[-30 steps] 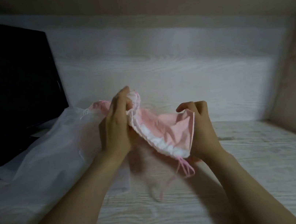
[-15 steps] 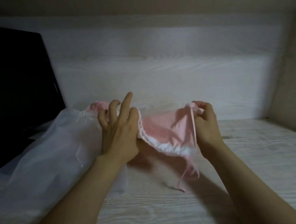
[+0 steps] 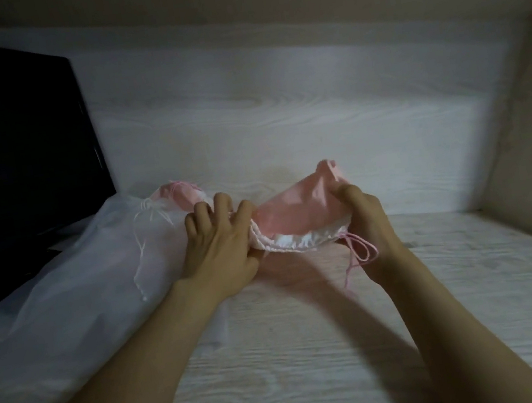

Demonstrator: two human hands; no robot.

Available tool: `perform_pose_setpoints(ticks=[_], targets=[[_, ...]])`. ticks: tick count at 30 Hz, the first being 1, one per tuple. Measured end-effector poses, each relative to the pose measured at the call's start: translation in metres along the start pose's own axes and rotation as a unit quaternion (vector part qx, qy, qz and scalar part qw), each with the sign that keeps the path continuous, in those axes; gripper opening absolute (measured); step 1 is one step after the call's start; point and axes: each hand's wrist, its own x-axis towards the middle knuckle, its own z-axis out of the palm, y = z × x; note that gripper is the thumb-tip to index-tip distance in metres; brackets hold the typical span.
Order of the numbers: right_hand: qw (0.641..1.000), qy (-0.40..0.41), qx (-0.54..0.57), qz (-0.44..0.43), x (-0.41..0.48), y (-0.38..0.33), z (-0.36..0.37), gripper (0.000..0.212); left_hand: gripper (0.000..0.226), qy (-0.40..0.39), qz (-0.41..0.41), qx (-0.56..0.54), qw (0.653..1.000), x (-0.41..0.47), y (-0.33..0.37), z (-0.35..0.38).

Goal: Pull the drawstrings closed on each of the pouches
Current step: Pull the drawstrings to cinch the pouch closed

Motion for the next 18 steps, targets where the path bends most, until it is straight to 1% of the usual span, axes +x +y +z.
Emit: perform_pose_setpoints(ticks=[2,3,4,7,10,11,14,15,17,18], targets=[[0.997,-0.009,-0.081,0.006,-0.003,0.0,0.001,0.025,0.05,0.006,-0.034,0.035,0.999,0.0,-0.004,0.003],[0.993,-0.015,-0.113,0.019,-0.004,0.0,0.003,0.026,0.049,0.009,-0.051,0.046,0.998,0.001,-0.005,0.003],[0.992,-0.021,-0.122,0.028,-0.005,0.002,0.004,0.027,0.049,0.013,-0.067,0.053,0.996,0.002,-0.007,0.003],[0.996,-0.018,-0.056,0.067,-0.005,0.005,0.003,0.034,0.051,0.027,-0.097,0.056,0.993,0.006,-0.011,-0.001],[0.994,0.003,-0.005,0.106,-0.002,0.009,-0.005,0.036,0.058,0.01,-0.123,0.055,0.991,0.008,-0.013,-0.002],[0.993,0.013,0.009,0.113,-0.001,0.011,-0.008,0.033,0.06,-0.003,-0.139,0.042,0.989,0.007,-0.013,-0.002],[0.988,0.039,0.062,0.133,0.005,0.014,-0.014,0.016,0.068,-0.034,-0.189,-0.032,0.981,0.007,-0.012,-0.004],[0.987,0.039,0.075,0.135,0.008,0.014,-0.015,0.015,0.069,-0.038,-0.196,-0.055,0.978,0.007,-0.012,-0.004],[0.988,0.041,0.085,0.125,0.011,0.014,-0.013,0.014,0.063,-0.042,-0.184,-0.086,0.978,0.007,-0.015,-0.003],[0.988,0.052,0.091,0.114,0.013,0.014,-0.013,0.008,0.055,-0.042,-0.167,-0.104,0.98,0.007,-0.016,-0.001]])
